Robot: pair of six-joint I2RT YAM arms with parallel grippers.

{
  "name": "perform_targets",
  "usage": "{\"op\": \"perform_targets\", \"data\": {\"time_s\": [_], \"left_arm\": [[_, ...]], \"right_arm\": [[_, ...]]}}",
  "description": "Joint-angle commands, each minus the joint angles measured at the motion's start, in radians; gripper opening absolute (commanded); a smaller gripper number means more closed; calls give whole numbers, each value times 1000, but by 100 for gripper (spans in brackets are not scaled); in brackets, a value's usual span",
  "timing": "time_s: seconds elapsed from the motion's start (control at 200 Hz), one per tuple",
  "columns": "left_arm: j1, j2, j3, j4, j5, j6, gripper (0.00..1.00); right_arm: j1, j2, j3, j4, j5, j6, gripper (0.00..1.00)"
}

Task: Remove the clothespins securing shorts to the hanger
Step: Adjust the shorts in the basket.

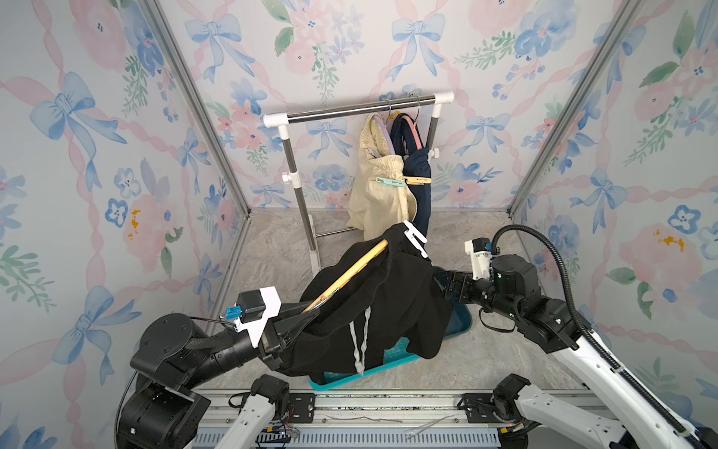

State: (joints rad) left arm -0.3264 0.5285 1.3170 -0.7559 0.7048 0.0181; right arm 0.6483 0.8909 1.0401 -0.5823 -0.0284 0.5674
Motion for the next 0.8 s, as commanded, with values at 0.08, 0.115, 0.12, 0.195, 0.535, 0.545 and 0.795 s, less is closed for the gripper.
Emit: {"op": "perform_targets", "data": {"time_s": [0.08,0.115,0.12,0.195,0.535,0.545,0.795], "left_arm": [[1,-4,41,55,-56,-10,0],[2,-5,40,49,-63,-16,0],[2,-5,39,49,-65,-17,0],[2,-13,32,35,-86,-36,0],[2,1,52,-140,-208,-61,0],[2,7,54,-148,-208,-63,0],[2,26,-11,-217,-203,-97,0]], "right_arm": [[108,45,45,10,76,-22,82],[123,57,48,11,84,-24,82],[125,59,49,10,85,-23,82],[146,83,48,22,97,-18,82],[211,221,74,54,98,2,81],[213,223,78,49,101,-1,81],[220,183,119,-66,251,-38,82]]}}
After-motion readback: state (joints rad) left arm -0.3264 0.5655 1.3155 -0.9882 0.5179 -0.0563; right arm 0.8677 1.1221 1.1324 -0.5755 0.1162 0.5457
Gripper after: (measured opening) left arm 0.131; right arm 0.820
